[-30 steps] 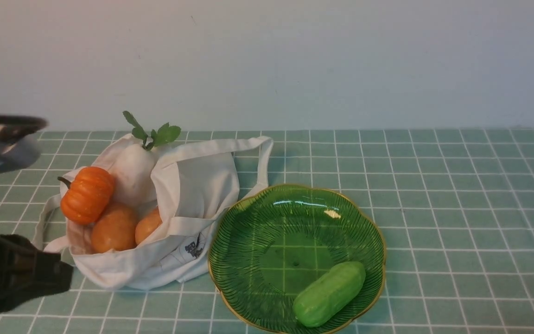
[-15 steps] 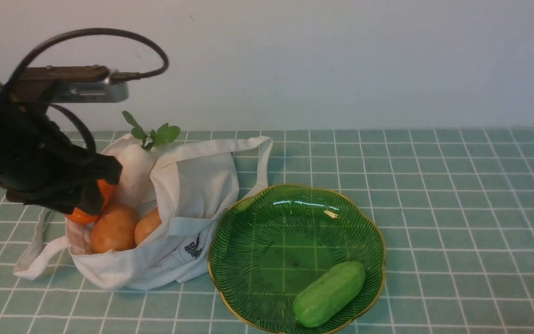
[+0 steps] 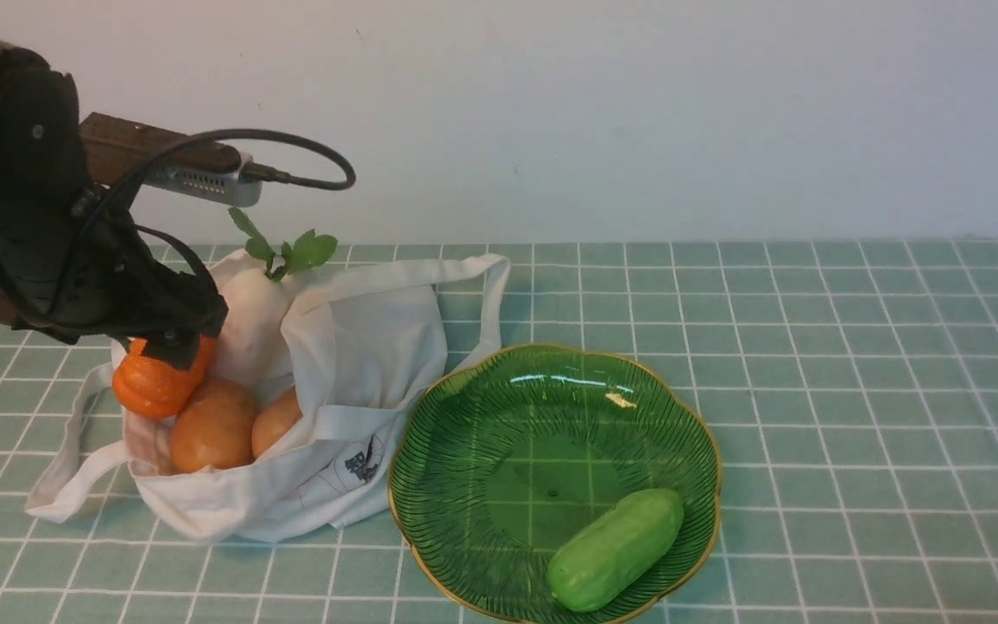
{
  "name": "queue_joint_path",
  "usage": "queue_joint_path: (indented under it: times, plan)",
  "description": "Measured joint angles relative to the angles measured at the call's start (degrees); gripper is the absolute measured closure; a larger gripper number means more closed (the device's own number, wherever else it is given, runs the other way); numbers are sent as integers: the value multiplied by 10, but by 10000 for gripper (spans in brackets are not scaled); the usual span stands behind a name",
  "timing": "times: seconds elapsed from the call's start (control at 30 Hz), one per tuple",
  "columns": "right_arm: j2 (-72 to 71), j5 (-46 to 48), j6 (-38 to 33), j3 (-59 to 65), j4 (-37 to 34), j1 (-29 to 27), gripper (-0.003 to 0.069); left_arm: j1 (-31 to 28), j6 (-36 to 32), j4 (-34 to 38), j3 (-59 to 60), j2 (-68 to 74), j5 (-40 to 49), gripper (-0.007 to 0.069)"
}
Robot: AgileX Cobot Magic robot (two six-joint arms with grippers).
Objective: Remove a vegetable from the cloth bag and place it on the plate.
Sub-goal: Use the left arm to grab a pumpkin from the bag, then use the left arm to put the pumpkin into the empty plate on the right
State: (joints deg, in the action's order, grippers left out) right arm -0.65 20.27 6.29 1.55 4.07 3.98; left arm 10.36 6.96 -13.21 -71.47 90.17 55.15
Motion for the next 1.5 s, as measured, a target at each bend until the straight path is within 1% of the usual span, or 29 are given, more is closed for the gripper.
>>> queue_joint_path:
  times: [0.2,0.43,0.5,0.63,0.77,0.87,0.9,0.93,1.0,1.07,1.13,1.27,1.33,1.37,1.43,1.5]
  plan:
    - [0,0,0,0,0,0,675,0,0,-15,0,41,-45,-1]
    - [0,0,0,0,0,0,675,0,7,-52,0,90,-59,1]
    - [0,0,0,0,0,0,675,0,12,-63,0,100,-61,13]
    - [0,0,0,0,0,0,675,0,28,-88,0,122,-67,57]
    - [0,0,0,0,0,0,675,0,36,-93,0,130,-73,171]
    - [0,0,0,0,0,0,675,0,37,-94,-1,130,-71,171]
    - [0,0,0,0,0,0,675,0,37,-88,-13,125,-36,171]
    - [0,0,0,0,0,0,675,0,36,-87,-14,124,-28,171]
    - [0,0,0,0,0,0,675,0,24,-68,-40,96,23,171]
    - [0,0,0,0,0,0,675,0,14,-58,-56,77,43,171]
    - [0,0,0,0,0,0,675,0,-1,-36,-89,33,71,171]
    - [0,0,0,0,0,0,675,0,-33,51,-133,-46,91,171]
    - [0,0,0,0,0,0,675,0,-64,128,-137,-76,100,171]
    - [0,0,0,0,0,0,675,0,-70,144,-137,-80,103,171]
    - [0,0,0,0,0,0,675,0,-114,244,-136,-90,122,171]
    - [0,0,0,0,0,0,675,4,-159,324,-125,-87,130,171]
